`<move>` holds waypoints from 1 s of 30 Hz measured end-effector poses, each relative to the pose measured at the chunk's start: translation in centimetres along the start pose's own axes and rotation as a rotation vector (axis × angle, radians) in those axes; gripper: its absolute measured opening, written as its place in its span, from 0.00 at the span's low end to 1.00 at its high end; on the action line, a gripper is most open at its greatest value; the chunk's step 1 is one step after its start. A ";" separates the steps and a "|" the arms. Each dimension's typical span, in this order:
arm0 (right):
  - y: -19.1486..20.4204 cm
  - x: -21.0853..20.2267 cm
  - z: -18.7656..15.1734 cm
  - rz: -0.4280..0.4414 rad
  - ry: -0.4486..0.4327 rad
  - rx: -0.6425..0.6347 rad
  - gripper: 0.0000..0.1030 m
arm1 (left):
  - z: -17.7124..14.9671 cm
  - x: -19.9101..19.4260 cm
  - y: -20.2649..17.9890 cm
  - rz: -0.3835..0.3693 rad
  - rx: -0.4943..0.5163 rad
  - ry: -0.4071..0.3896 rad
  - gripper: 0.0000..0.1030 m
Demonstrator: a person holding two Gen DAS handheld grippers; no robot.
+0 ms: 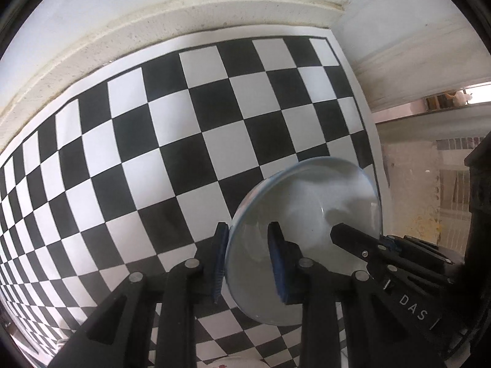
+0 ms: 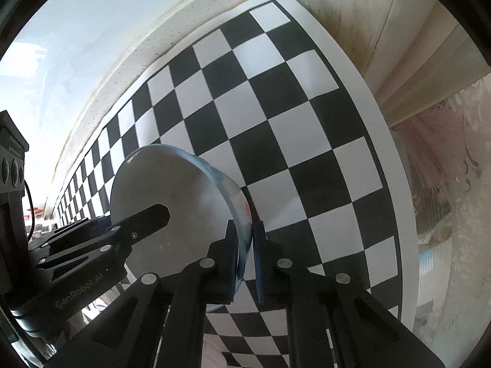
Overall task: Organize plates and bowls
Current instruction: 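Carry the blue-dot bowl over the white bowls and nest it on them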
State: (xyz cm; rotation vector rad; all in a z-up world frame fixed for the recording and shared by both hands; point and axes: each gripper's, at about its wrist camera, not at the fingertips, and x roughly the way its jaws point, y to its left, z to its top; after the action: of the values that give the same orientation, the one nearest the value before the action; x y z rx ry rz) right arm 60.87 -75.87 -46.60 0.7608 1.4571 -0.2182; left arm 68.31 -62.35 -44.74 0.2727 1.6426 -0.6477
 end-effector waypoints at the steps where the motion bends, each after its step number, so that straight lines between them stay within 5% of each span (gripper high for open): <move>1: -0.1 -0.2 -0.1 0.002 -0.002 -0.003 0.10 | -0.3 -0.4 -0.1 -0.001 0.000 -0.006 0.23; 13: 1.4 -4.5 -4.4 0.030 -0.031 -0.070 0.10 | -6.2 -6.5 0.0 -0.019 0.001 -0.071 0.23; 30: 5.1 -7.0 -17.8 0.054 -0.032 -0.166 0.10 | -17.6 -9.9 2.2 -0.011 0.012 -0.069 0.23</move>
State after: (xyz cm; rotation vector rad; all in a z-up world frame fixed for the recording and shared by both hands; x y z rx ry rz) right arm 48.39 -63.76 -37.11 0.6575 1.4037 -0.0672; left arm 56.75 -48.98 -34.77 0.2480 1.5754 -0.6685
